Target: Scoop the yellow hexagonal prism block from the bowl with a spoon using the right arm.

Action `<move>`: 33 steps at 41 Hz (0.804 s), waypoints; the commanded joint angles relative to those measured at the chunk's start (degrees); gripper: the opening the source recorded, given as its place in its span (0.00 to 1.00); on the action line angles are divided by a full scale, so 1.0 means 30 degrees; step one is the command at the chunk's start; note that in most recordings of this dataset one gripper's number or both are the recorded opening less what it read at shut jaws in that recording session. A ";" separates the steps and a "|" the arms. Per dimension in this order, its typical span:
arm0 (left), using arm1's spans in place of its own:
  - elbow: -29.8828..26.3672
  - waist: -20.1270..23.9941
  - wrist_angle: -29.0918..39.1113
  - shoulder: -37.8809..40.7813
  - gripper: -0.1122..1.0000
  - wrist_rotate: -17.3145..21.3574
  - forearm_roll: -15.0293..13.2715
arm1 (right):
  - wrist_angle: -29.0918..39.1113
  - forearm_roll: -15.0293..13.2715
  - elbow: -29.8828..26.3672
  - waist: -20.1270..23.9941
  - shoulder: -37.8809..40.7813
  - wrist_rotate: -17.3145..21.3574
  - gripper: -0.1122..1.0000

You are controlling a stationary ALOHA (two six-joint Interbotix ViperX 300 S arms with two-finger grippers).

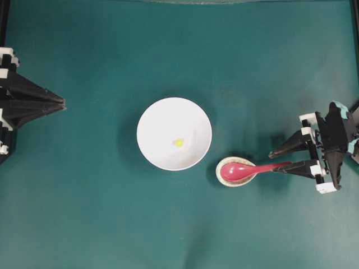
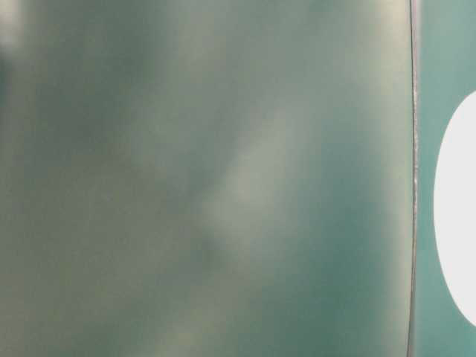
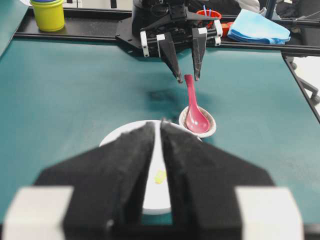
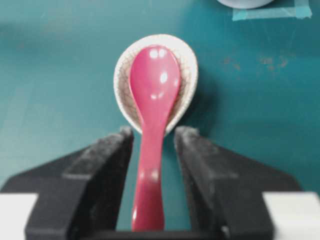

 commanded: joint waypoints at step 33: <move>-0.0586 0.0000 -0.0146 0.0088 0.23 0.0000 -0.0029 | -0.4688 0.1201 -0.0498 0.1201 0.4834 -0.0029 0.52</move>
